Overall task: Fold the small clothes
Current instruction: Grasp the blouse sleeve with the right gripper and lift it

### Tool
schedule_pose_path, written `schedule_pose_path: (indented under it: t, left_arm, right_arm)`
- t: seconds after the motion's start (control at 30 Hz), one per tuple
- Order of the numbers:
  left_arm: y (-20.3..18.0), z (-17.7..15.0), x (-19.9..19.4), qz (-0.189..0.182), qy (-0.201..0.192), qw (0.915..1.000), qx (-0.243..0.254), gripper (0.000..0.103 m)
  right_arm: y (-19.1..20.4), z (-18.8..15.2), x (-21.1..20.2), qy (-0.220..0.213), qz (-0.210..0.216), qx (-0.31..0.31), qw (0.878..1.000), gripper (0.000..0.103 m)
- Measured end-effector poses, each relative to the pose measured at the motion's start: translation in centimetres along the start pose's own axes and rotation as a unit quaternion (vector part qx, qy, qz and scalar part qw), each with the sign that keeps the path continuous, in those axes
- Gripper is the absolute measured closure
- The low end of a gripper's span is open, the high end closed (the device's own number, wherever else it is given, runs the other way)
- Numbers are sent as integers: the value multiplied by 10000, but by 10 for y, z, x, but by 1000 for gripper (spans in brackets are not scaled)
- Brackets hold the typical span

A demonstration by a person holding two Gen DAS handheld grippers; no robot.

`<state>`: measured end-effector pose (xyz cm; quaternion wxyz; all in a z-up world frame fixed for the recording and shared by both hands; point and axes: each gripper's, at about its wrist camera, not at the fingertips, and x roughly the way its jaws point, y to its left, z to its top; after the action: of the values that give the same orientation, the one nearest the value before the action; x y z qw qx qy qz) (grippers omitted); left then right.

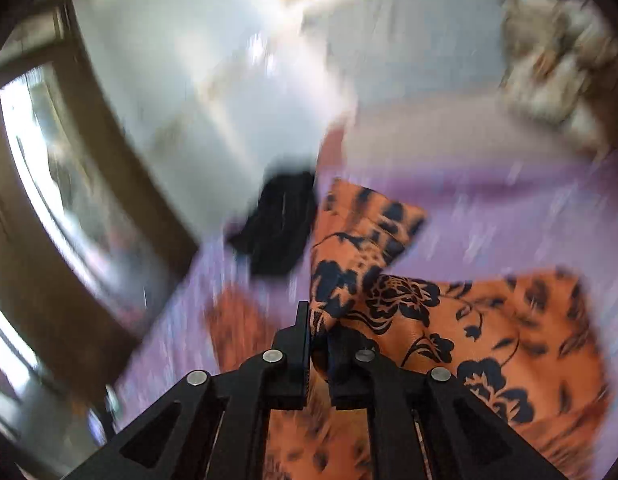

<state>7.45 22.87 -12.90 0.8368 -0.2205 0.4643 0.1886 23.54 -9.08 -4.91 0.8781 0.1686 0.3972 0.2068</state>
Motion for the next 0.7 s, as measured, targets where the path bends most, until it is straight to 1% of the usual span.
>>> schedule_pose_path:
  t: [0.03, 0.07, 0.1, 0.13, 0.17, 0.2, 0.23, 0.3, 0.33, 0.37, 0.4, 0.5, 0.57, 0.6, 0.63, 0.67, 0.7]
  left_arm:
    - [1, 0, 0, -21, 16, 10000, 12, 0]
    - [1, 0, 0, -29, 22, 10000, 12, 0]
    - [2, 0, 0, -48, 22, 10000, 8, 0]
    - [3, 0, -1, -67, 26, 10000, 10, 0]
    - [4, 0, -1, -84, 32, 10000, 13, 0]
    - [4, 0, -2, -103, 28, 9999, -11, 0]
    - [5, 1, -2, -109, 23, 9999, -64, 0]
    - [5, 2, -2, -103, 12, 9998, -165, 0]
    - [4, 2, -2, -117, 1, 9997, -214, 0]
    - [4, 2, -3, -126, -8, 9997, -229, 0]
    - [4, 1, -3, -124, -9, 9997, -217, 0]
    - [3, 1, -2, -110, 6, 9998, -140, 0]
    - [3, 0, -2, -118, 1, 9999, -125, 0]
    - [3, 0, -1, -107, 4, 9999, -116, 0]
    - [3, 0, -1, -90, 4, 9999, -111, 0]
    - [3, 0, -1, -71, 0, 9999, -107, 0]
    - [3, 0, 0, -59, -2, 9999, -97, 0]
  right_arm:
    - [-4, -16, 25, 416, -58, 3, 9991, 73]
    - [-10, -43, 64, 1235, -235, 85, 9920, 43]
    - [-13, -60, 77, 1385, -289, 43, 9899, 38]
    - [-8, -60, 71, 1054, -294, -196, 9938, 38]
    - [-2, -55, 63, 1005, -270, -337, 9940, 33]
    - [-2, -52, 58, 1041, -184, -288, 9940, 29]
    - [-1, -42, 48, 964, -10, -247, 9950, 29]
    - [-1, -24, 30, 663, -38, -318, 9973, 25]
    - [-6, -14, 23, 472, -35, -216, 9986, 22]
    - [-15, -6, 23, 357, -18, -5, 9994, 16]
    - [-24, -2, 25, 325, 28, 219, 9992, 15]
    - [-19, 0, 38, 484, 444, 825, 9944, 15]
    - [-21, -1, 55, 558, 995, 1318, 9847, 15]
    - [-20, -3, 66, 589, 1272, 1562, 9777, 15]
    - [-18, -9, 79, 697, 1609, 1848, 9670, 15]
    - [-15, -15, 93, 893, 1919, 2051, 9556, 15]
    - [-10, -20, 108, 1225, 2233, 2212, 9414, 15]
